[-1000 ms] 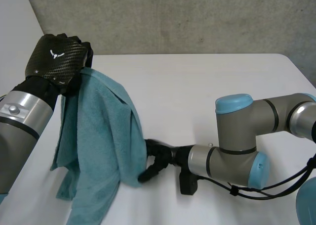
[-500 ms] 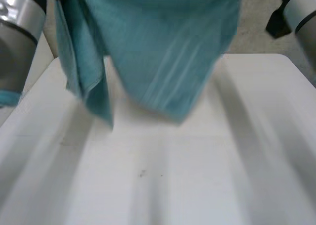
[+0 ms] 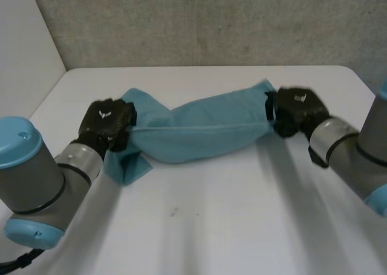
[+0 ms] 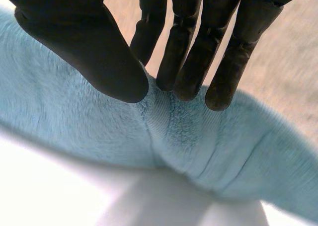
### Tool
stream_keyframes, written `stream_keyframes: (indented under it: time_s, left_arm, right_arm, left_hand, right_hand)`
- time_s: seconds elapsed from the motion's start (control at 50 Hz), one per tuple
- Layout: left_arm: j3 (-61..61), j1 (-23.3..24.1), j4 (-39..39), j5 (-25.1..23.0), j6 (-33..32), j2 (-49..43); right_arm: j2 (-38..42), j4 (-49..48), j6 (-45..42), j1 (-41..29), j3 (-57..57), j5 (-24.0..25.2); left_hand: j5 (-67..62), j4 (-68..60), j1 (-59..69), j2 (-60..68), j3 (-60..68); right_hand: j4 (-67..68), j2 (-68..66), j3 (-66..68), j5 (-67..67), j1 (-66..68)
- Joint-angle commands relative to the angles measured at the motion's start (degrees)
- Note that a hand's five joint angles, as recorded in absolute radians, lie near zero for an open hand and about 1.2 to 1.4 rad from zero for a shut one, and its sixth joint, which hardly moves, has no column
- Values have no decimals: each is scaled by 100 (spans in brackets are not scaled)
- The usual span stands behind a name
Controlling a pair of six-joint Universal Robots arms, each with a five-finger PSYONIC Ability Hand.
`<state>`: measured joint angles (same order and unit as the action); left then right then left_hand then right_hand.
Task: Fold the laundry
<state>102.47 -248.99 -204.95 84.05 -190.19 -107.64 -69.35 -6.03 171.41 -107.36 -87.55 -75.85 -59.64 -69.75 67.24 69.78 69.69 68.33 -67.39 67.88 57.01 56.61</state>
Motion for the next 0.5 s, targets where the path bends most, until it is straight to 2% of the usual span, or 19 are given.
stream_keyframes:
  time_s: [0.02, 0.04, 0.06, 0.1, 0.22, 0.42, 0.5]
  left_arm:
    - [-34, -150, -54, 6, -1, -283]
    - [-61, -150, -63, 6, -1, -345]
    - [-61, -150, -63, 6, -1, -345]
    - [-157, -150, -46, 24, -10, -529]
    - [-201, -185, -2, 77, -1, -679]
    - [-149, -300, 60, 630, -10, -697]
    - [-166, -317, 60, 639, -10, -750]
  right_arm:
    - [71, 207, -230, -4, -114, 9]
    - [-51, 207, -152, 4, -105, 17]
    - [-52, 207, -151, 4, -105, 17]
    - [-437, 207, 111, 13, -96, 35]
    - [-650, 216, 271, 13, -131, 44]
    - [-291, 366, 341, 118, -237, 9]
    - [-176, 348, 341, 286, -219, 9]
  left_hand:
    - [516, 527, -276, -530, -522]
    - [1575, 1586, -1335, -1589, -1580]
    - [1586, 1596, -1346, -1600, -1591]
    - [3111, 3121, -2871, -3125, -3116]
    - [3201, 3211, -2961, -3215, -3206]
    - [3133, 3144, -2893, -3147, -3139]
    - [3133, 3144, -2893, -3147, -3139]
  right_hand:
    - [1167, -1261, 1212, 1299, 2339]
    - [1167, -1261, 1212, 1299, 2339]
    - [1167, -1261, 1212, 1299, 2339]
    - [1167, -1261, 1212, 1299, 2339]
    - [1167, -1261, 1212, 1299, 2339]
    - [1167, -1261, 1212, 1299, 2339]
    - [1167, -1261, 1212, 1299, 2339]
